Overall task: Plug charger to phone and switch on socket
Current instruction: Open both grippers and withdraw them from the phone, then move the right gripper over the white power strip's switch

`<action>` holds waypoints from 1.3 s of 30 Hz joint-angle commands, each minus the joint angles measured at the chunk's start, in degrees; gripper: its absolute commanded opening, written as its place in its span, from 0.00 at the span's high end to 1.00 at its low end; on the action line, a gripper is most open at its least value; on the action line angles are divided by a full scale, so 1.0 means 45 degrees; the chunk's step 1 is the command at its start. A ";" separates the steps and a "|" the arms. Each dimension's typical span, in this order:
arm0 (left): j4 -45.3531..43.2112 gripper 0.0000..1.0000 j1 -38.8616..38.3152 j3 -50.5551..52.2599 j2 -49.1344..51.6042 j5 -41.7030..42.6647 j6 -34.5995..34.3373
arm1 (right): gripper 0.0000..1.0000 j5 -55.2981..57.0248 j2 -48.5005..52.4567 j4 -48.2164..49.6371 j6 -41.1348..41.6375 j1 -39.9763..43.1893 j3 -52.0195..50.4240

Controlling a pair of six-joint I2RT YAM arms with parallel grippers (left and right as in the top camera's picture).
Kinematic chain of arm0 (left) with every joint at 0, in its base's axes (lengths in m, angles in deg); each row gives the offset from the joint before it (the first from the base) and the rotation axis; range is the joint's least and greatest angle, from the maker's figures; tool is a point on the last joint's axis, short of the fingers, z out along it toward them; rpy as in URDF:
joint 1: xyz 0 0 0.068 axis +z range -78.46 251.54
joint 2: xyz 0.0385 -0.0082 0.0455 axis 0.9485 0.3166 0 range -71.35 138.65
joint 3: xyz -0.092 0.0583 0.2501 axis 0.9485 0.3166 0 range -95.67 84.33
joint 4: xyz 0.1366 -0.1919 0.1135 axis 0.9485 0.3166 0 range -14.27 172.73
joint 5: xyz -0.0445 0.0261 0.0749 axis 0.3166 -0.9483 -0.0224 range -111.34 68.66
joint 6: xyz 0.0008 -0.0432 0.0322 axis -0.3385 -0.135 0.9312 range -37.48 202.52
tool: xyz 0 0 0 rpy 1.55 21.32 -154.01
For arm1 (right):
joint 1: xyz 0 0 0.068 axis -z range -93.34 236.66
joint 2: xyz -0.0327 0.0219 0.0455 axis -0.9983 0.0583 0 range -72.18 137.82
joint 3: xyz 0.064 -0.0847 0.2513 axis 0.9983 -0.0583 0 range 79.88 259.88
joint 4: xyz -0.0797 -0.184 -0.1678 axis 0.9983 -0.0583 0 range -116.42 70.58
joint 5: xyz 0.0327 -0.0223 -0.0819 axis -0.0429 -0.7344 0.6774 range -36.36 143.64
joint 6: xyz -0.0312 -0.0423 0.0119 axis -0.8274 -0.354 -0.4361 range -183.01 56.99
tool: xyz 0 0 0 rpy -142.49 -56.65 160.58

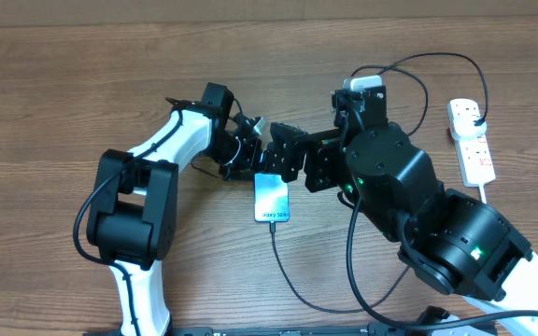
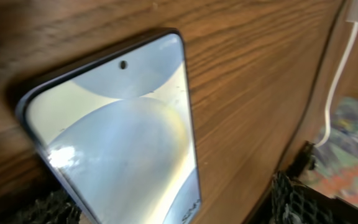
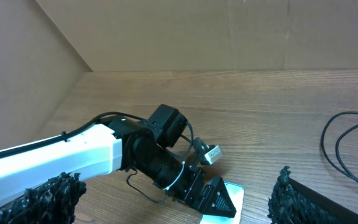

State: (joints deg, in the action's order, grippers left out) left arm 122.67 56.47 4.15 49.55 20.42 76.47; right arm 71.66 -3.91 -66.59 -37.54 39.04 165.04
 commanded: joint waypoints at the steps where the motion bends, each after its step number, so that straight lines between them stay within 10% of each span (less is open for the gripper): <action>1: -0.0053 0.00 0.0087 0.0573 0.1035 -0.4104 -0.0136 | 0.00 0.0121 0.0005 0.0073 0.0000 0.0024 0.0034; 12: -0.0243 0.00 0.0087 0.0573 0.1035 -0.4104 -0.0131 | 0.04 0.0306 0.0073 -0.0015 0.0010 0.0024 0.0034; 19: 0.1423 0.00 0.0350 -0.0117 0.0899 -0.4104 0.0146 | 0.96 0.0714 0.0908 -0.1200 0.0029 0.0024 0.0034; 31: 0.3225 0.00 0.0646 -0.1049 -0.7796 -0.7266 0.0656 | 0.96 0.5979 0.1122 -0.6907 0.7485 0.4755 -0.0350; 39: 0.5542 0.00 0.0588 -0.1049 -1.3920 -1.0564 0.0199 | 0.96 0.2963 0.2482 -0.4017 0.6246 1.1691 -0.0947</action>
State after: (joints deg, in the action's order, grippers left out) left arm 145.51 59.18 -0.75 -8.76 -20.91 78.20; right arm 92.80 4.24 -88.39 -5.78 84.46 161.06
